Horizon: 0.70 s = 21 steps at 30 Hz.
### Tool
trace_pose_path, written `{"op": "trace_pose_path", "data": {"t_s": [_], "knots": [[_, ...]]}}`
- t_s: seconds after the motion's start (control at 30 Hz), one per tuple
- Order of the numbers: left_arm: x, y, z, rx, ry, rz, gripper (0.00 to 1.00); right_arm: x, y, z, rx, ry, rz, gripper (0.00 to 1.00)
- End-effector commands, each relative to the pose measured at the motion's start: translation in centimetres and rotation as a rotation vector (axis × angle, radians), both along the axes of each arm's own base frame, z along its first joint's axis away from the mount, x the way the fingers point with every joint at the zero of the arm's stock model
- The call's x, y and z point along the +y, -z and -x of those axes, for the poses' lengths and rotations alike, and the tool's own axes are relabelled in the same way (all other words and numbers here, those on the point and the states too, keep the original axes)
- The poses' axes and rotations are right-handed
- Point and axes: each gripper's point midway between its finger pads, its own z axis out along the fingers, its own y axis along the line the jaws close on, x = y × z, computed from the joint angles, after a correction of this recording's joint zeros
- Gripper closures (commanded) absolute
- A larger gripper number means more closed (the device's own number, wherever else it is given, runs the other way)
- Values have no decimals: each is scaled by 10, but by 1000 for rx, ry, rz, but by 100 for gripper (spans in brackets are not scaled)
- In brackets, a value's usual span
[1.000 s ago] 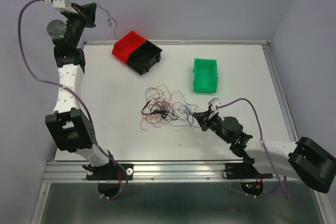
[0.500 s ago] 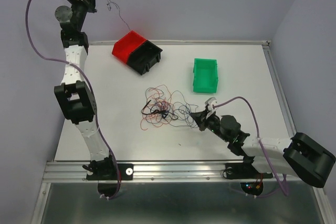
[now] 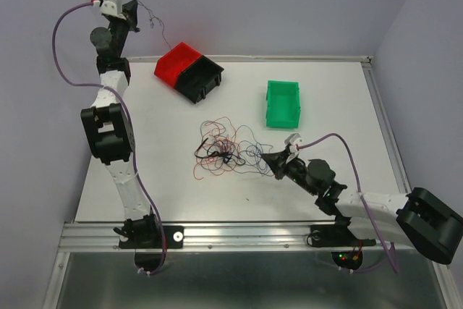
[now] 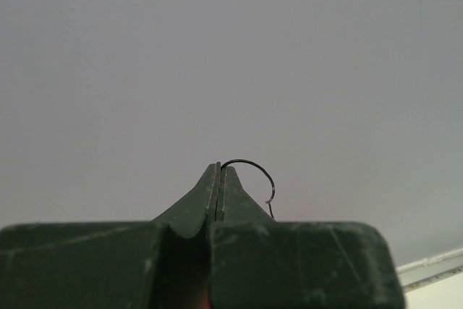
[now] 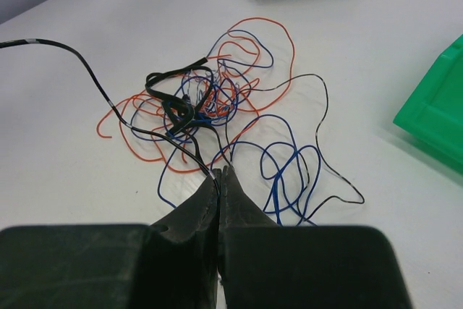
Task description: Untangle the cables
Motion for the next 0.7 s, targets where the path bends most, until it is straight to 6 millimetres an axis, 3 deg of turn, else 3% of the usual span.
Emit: {"op": "trace_pose_path", "data": {"t_s": [0.0,0.17,0.5,0.67], "knots": [[1,-43,19,-166,-53,-68,100,4,-24,-2,-66,-8,-52,99],[10,-62,20,-199,-101,-59,100,4,-23,-4,-63,1,-44,99],[8,-109,36,-285,-97,-38,100,4,-24,-8,-68,10,-37,99],[10,-116,32,-297,-112,-46,100,5,-24,-8,-68,9,-37,99]]}}
